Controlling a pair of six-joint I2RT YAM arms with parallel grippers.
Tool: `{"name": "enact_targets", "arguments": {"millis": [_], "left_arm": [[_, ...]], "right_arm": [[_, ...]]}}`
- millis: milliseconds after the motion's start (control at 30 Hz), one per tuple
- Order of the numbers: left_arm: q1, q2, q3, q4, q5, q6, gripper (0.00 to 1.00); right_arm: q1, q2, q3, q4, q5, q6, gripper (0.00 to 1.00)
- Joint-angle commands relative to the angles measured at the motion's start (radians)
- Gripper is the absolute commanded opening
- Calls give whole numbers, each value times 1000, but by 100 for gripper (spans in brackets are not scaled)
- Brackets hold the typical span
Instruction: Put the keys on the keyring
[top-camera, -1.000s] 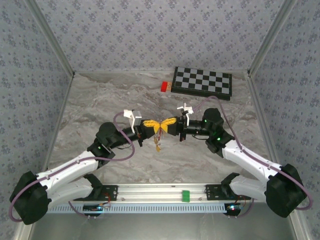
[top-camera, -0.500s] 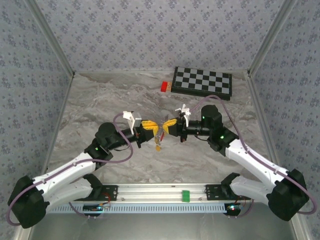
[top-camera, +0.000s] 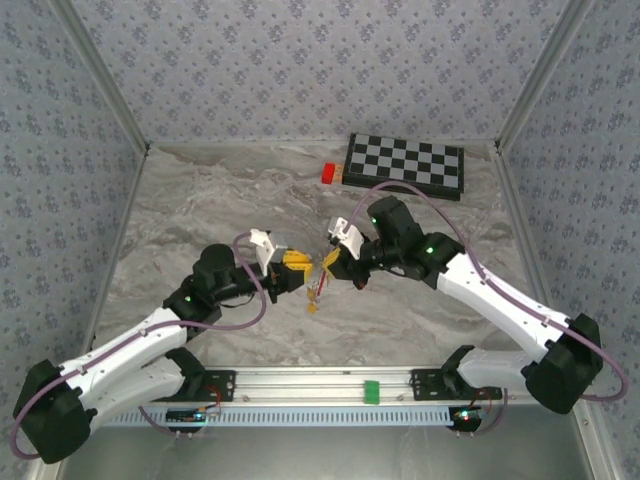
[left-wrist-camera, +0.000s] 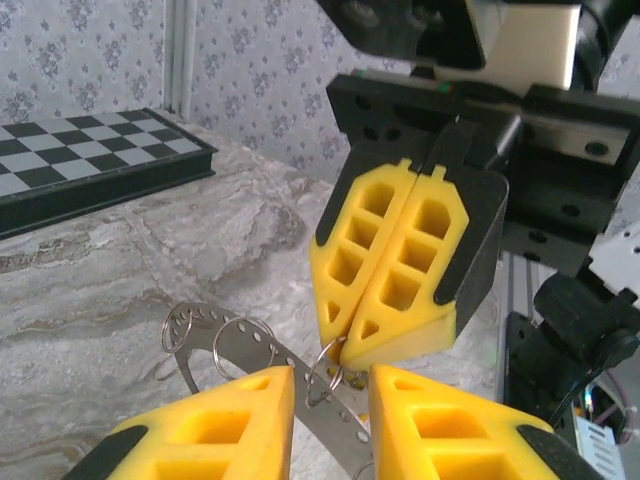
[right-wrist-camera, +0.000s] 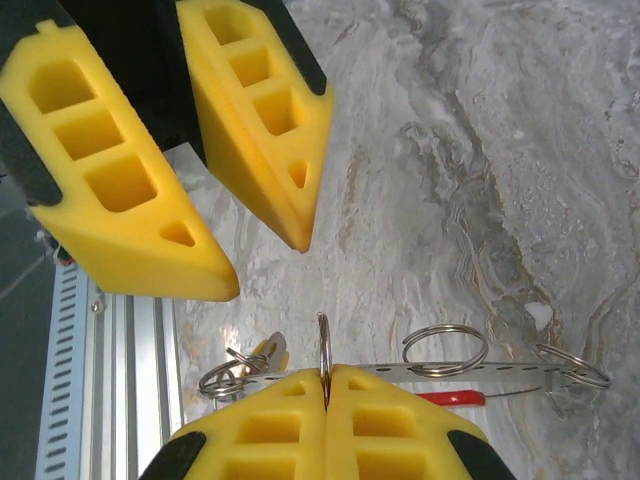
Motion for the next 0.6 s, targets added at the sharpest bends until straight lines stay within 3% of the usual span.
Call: {"name": "enact_targets", "arguments": {"millis": [0,567], "left_arm": [[5,-18,30,-28,37,43,26],[6,47,55,-43,84,71,28]], "right_arm": [[6,13,72,-110,-24,-63,0],[25,44,107,-150,-94,-91,0]]}}
